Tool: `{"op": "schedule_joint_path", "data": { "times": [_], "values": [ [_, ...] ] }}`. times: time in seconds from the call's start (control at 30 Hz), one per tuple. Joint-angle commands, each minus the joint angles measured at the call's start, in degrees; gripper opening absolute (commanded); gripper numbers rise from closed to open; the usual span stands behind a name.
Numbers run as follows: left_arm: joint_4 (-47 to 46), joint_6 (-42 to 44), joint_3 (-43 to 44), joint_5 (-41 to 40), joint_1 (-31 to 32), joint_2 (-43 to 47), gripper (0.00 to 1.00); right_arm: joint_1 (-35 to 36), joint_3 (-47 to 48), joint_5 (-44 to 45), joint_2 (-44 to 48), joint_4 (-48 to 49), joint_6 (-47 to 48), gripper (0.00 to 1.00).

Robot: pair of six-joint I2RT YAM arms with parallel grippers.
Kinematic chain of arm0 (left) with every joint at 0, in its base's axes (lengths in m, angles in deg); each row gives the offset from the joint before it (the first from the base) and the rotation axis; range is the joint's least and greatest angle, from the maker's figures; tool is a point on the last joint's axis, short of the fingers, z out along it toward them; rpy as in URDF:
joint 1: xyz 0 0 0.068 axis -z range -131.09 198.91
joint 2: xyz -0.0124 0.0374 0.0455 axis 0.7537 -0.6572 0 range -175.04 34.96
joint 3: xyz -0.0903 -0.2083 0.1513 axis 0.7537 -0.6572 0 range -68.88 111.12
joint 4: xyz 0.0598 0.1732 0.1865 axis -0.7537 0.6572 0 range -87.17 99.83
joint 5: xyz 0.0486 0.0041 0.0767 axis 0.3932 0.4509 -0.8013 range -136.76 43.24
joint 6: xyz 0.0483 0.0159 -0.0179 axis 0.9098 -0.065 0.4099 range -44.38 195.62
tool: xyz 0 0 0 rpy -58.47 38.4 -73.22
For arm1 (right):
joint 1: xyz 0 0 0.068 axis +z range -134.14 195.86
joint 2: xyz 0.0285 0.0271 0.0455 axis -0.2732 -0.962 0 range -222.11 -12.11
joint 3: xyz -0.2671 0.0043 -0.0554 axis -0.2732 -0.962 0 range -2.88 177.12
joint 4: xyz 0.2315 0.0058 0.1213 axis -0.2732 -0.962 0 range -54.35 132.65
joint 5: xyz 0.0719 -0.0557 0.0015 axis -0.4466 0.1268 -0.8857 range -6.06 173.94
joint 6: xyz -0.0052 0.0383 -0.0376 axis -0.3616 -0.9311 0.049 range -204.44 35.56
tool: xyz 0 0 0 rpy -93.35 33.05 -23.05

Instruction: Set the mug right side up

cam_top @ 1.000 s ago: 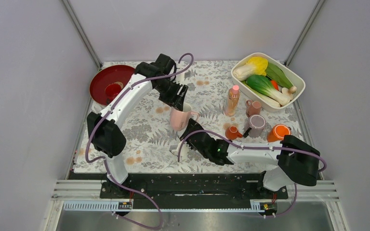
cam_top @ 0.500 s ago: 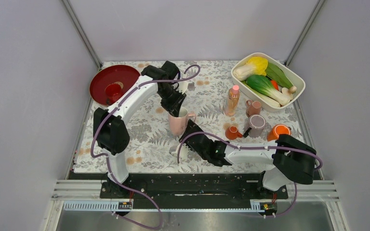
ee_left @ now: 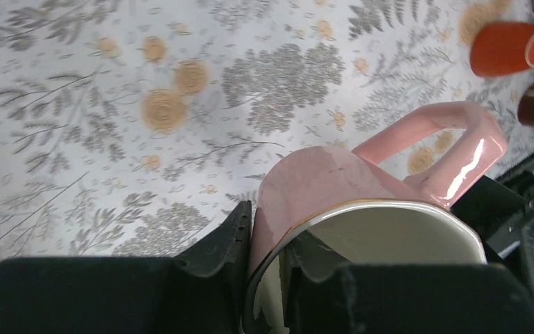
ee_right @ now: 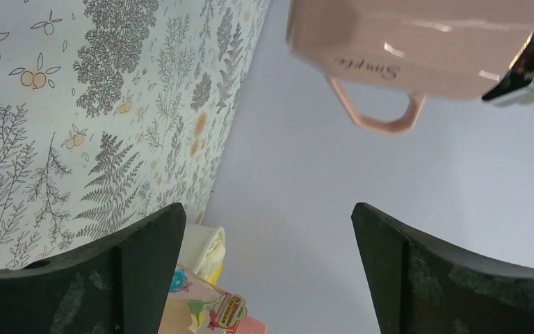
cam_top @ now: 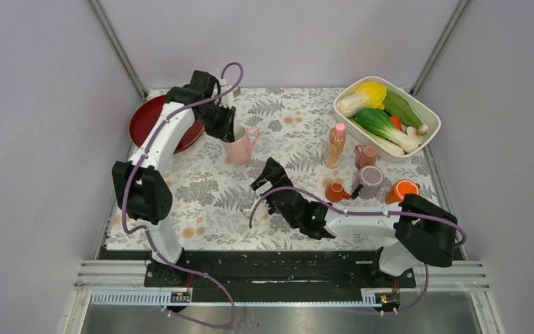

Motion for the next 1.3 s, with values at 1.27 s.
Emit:
{"op": "schedule_joint_path", "data": {
  "times": [1.27],
  "values": [
    [-26.2,-6.2,17.4,-19.8,-41.4,-18.2,0.00,2.3,16.5,-2.8,2.0,-25.8,-56.5,0.99]
  ]
}}
